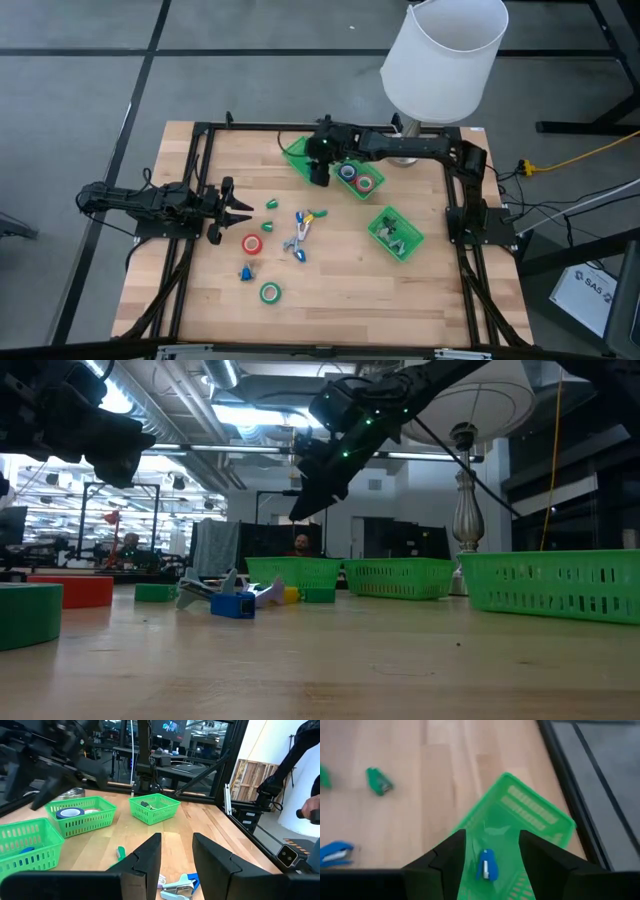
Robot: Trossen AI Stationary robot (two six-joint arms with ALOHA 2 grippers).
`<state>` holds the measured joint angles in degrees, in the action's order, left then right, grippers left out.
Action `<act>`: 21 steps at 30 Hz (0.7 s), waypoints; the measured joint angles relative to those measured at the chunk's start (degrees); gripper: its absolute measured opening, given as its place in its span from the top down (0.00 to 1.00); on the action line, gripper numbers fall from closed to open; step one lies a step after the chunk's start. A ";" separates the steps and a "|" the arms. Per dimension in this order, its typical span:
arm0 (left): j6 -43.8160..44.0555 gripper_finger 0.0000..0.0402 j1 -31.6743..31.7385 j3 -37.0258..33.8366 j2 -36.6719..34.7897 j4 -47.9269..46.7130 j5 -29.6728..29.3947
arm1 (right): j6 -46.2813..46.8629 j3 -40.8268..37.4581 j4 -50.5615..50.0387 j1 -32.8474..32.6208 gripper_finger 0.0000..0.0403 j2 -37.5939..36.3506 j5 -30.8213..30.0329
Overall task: Pick and place Stapler, Stapler remover, tape
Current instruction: Put the top right green stapler into the top basket
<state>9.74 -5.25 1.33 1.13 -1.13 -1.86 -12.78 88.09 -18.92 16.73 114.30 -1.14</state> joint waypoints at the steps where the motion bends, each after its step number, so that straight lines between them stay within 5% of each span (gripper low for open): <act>1: 0.00 0.73 0.01 0.00 0.00 0.00 -0.01 | -1.60 0.00 -0.16 -0.50 0.53 0.00 0.51; 15: 0.00 0.73 0.01 0.00 0.00 0.00 -0.01 | -3.91 -0.02 -0.26 -10.89 0.53 0.02 1.36; 21: 0.00 0.73 0.00 0.00 0.00 0.00 0.00 | 3.40 -0.83 -0.08 -13.97 0.53 0.02 1.35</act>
<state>9.74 -5.24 1.32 1.12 -1.12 -1.86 -9.38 87.27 -19.00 2.76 114.32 0.21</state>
